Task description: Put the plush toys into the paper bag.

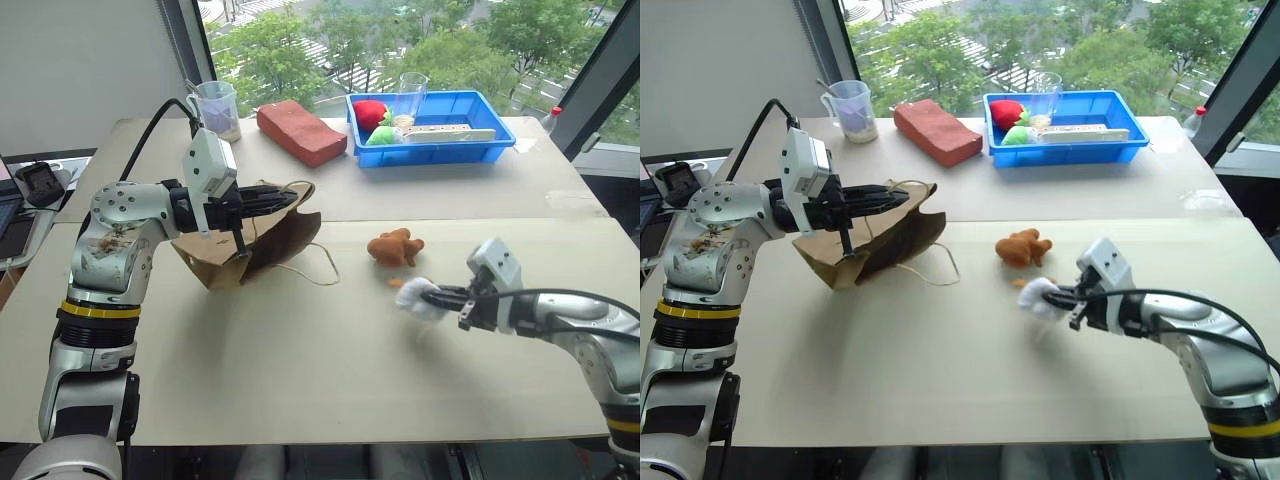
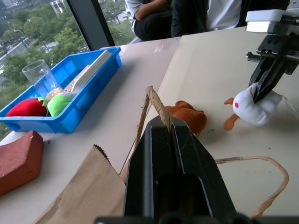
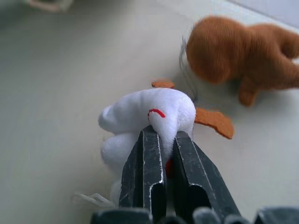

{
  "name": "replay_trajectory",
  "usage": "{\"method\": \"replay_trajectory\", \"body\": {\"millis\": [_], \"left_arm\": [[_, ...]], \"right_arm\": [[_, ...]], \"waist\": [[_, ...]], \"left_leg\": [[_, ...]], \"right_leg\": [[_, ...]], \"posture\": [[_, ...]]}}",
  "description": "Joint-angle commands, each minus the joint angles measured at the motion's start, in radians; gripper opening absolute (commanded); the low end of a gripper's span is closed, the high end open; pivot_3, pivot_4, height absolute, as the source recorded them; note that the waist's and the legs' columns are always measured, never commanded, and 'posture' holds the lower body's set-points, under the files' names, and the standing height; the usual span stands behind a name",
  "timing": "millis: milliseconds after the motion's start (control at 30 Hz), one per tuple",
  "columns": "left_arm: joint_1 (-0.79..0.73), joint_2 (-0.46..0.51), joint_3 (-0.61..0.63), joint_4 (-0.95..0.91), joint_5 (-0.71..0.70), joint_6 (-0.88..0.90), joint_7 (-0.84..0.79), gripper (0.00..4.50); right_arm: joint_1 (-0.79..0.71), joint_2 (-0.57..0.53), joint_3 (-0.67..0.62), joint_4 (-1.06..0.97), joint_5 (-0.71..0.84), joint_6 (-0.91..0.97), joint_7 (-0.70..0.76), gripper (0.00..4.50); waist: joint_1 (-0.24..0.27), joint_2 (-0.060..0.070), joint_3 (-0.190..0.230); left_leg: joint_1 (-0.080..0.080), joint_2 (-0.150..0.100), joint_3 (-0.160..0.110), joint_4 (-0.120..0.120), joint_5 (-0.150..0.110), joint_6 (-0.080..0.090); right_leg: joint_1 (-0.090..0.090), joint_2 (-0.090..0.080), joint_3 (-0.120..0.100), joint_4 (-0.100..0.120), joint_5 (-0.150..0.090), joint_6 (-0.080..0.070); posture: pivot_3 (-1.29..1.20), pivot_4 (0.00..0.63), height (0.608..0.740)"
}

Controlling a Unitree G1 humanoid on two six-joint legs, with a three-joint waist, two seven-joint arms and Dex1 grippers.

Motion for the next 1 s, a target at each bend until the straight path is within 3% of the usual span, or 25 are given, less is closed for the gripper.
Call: {"method": "replay_trajectory", "body": {"millis": [33, 167, 367, 533, 833, 1000], "left_arm": [[-0.019, 0.002, 0.004, -0.024, -0.019, 0.000, -0.004, 0.00], [-0.032, -0.011, -0.008, -0.018, -0.019, -0.001, -0.009, 0.00], [-0.050, -0.037, -0.019, -0.017, -0.023, 0.004, -0.007, 0.00], [-0.062, -0.058, -0.024, -0.022, -0.028, 0.013, -0.003, 0.00], [-0.092, -0.070, -0.012, -0.028, -0.068, 0.052, 0.007, 0.00], [-0.086, -0.063, -0.021, -0.009, -0.057, 0.034, 0.001, 0.00]], "right_arm": [[-0.143, 0.099, -0.045, -0.035, 0.138, 0.109, -0.079, 0.03], [-0.290, 0.243, 0.012, 0.027, 0.138, 0.152, -0.191, 0.03], [-0.400, 0.420, 0.180, 0.195, -0.009, 0.047, -0.275, 0.03], [-0.447, 0.553, 0.277, 0.372, -0.123, -0.079, -0.303, 0.03], [-0.441, 0.743, 0.314, 0.529, -0.205, -0.225, -0.311, 0.03], [-0.363, 0.754, 0.321, 0.461, -0.178, -0.307, -0.209, 1.86]], "waist": [[0.000, 0.000, 0.000], [0.005, 0.000, 0.000], [0.004, 0.000, 0.000], [-0.015, 0.000, 0.000], [-0.030, 0.001, 0.000], [-0.031, 0.001, 0.000]], "left_leg": [[0.000, 0.000, 0.000, 0.000, 0.000, 0.000], [-0.001, 0.000, -0.002, -0.001, 0.000, 0.000], [-0.002, -0.001, -0.003, -0.001, 0.001, -0.001], [-0.002, -0.001, -0.003, -0.001, 0.002, -0.003], [-0.001, -0.001, -0.004, -0.003, 0.002, -0.004], [0.000, -0.001, -0.005, -0.003, 0.002, -0.004]], "right_leg": [[0.000, 0.000, 0.000, 0.000, 0.000, 0.000], [-0.001, 0.000, -0.001, 0.005, 0.000, 0.000], [-0.002, 0.000, -0.002, 0.006, 0.000, 0.000], [-0.003, 0.000, -0.002, 0.008, 0.000, 0.000], [-0.004, 0.000, -0.002, 0.010, 0.000, 0.000], [-0.004, 0.000, -0.002, 0.011, 0.000, 0.000]], "posture": [[0.00, 0.150, 0.740], [0.00, 0.150, 0.740], [0.00, 0.150, 0.740], [0.00, 0.150, 0.740], [0.00, 0.150, 0.740], [0.00, 0.150, 0.740]]}}
